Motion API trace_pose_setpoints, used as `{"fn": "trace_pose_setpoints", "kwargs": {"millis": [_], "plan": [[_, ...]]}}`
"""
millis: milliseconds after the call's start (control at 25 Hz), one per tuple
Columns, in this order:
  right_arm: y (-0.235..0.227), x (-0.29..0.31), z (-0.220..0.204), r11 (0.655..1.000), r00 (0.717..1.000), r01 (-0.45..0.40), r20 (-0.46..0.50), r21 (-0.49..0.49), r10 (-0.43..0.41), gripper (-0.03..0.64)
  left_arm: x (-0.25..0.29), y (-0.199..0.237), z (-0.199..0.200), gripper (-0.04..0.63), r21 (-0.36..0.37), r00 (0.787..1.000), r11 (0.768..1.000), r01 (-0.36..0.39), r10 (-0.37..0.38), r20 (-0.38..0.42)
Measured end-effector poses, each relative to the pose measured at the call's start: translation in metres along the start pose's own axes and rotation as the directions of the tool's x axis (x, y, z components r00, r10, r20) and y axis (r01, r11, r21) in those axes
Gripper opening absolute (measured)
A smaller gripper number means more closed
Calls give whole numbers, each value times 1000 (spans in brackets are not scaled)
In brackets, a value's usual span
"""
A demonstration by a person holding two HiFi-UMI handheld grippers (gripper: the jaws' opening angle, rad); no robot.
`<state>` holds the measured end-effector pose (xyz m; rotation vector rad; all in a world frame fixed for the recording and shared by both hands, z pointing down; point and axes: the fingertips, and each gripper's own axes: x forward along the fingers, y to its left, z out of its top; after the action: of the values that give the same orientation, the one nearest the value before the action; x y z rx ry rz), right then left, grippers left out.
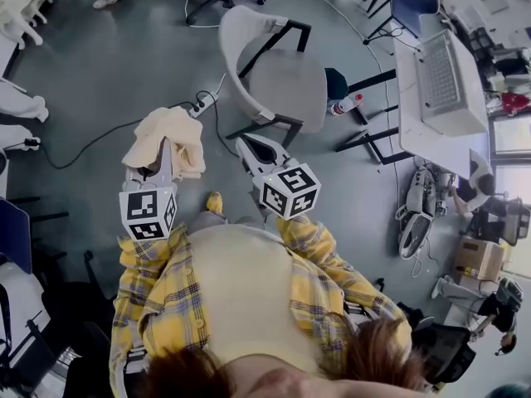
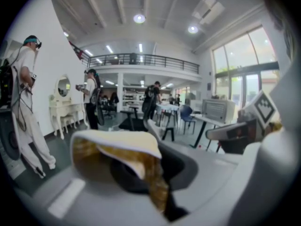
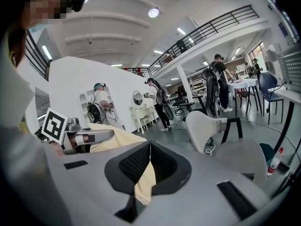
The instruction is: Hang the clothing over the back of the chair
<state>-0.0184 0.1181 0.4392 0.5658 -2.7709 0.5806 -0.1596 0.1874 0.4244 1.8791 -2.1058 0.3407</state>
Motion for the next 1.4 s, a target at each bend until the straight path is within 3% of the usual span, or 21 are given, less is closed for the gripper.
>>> {"fn": "trace_pose_setpoints", "kwargs": {"millis": [280,560,760,1400], "plan": [[-6,25,11,1000,1000,21,4,19,-21,15,25,21,13,21,20,1000,999,26,-26,3],[-33,40,20,999,999,35,4,28,-35,15,60,35,30,21,40,1000,999,3,-4,14],[-54,57,34,1000,1000,10,3,28,-10,15,88,45,40,21,11,1000,1000,-26,26,10],[-139,83,77,998,999,-50,8,43,50,15,182,35,95,21,41,996,995,-91,91,7]]}}
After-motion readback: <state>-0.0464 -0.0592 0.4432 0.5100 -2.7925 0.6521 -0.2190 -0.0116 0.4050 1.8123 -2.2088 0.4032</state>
